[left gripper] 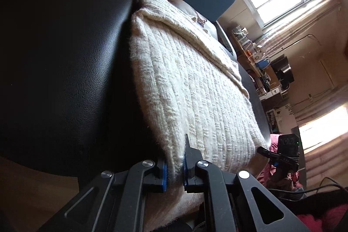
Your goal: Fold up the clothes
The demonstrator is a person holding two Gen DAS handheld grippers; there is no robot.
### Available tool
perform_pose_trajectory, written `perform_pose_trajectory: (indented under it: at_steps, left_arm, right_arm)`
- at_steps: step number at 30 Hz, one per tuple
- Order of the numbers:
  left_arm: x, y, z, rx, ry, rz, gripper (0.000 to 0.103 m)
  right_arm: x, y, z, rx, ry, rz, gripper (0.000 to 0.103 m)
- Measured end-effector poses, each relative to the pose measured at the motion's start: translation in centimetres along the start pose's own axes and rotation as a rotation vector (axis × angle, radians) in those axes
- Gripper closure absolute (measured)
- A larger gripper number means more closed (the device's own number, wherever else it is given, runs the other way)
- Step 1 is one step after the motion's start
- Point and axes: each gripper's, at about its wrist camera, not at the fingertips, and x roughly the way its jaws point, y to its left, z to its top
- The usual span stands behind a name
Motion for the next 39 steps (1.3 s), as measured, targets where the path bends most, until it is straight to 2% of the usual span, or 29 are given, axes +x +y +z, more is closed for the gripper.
perform_pose_trajectory:
  at_steps: [5, 10, 13, 17, 19, 22, 25, 26, 27, 31, 34, 39]
  left_arm:
    - [-1.7, -1.0, 0.5, 0.046, -0.014, -0.139, 0.093]
    - [-1.2, -1.2, 3.6, -0.001, -0.057, -0.224, 0.093]
    - [-1.1, -1.3, 6.9, -0.039, -0.119, -0.277, 0.093]
    - [-0.3, -1.9, 12.6, -0.077, -0.222, -0.347, 0.093]
    - [0.7, -2.2, 15.9, -0.093, -0.257, -0.348, 0.093]
    - [3.2, -1.7, 21.0, -0.145, -0.278, -0.305, 0.093]
    - [7.9, 0.9, 24.8, -0.251, -0.227, -0.168, 0.093]
    - [9.7, 2.0, 25.6, -0.284, -0.186, -0.123, 0.093]
    - [10.7, 2.7, 25.5, -0.295, -0.152, -0.098, 0.093]
    - [11.2, 3.2, 23.3, -0.269, -0.102, -0.063, 0.094]
    - [11.6, 3.7, 21.7, -0.249, -0.065, -0.037, 0.094]
    - [8.9, 2.6, 15.8, -0.26, -0.005, -0.025, 0.094]
  right_arm:
    - [-0.7, -0.1, 0.8, 0.044, -0.034, 0.107, 0.087]
    - [0.5, -0.4, 4.2, 0.072, -0.041, 0.154, 0.087]
    - [1.4, 0.5, 6.9, 0.08, -0.077, 0.194, 0.087]
    - [2.1, 1.1, 12.6, 0.046, -0.13, 0.203, 0.087]
    - [2.5, 0.9, 16.2, 0.018, -0.157, 0.174, 0.087]
    - [3.4, -0.7, 20.9, 0.037, -0.203, 0.109, 0.087]
    - [5.6, -5.2, 24.1, 0.161, -0.196, -0.01, 0.087]
    - [6.4, -6.7, 24.7, 0.201, -0.178, -0.049, 0.087]
    - [7.2, -8.1, 24.9, 0.23, -0.162, -0.056, 0.094]
    - [7.4, -9.2, 24.2, 0.209, -0.189, -0.005, 0.095]
    - [6.7, -9.3, 22.4, 0.206, -0.175, 0.014, 0.095]
    - [5.0, -8.6, 19.6, 0.191, -0.138, -0.003, 0.095]
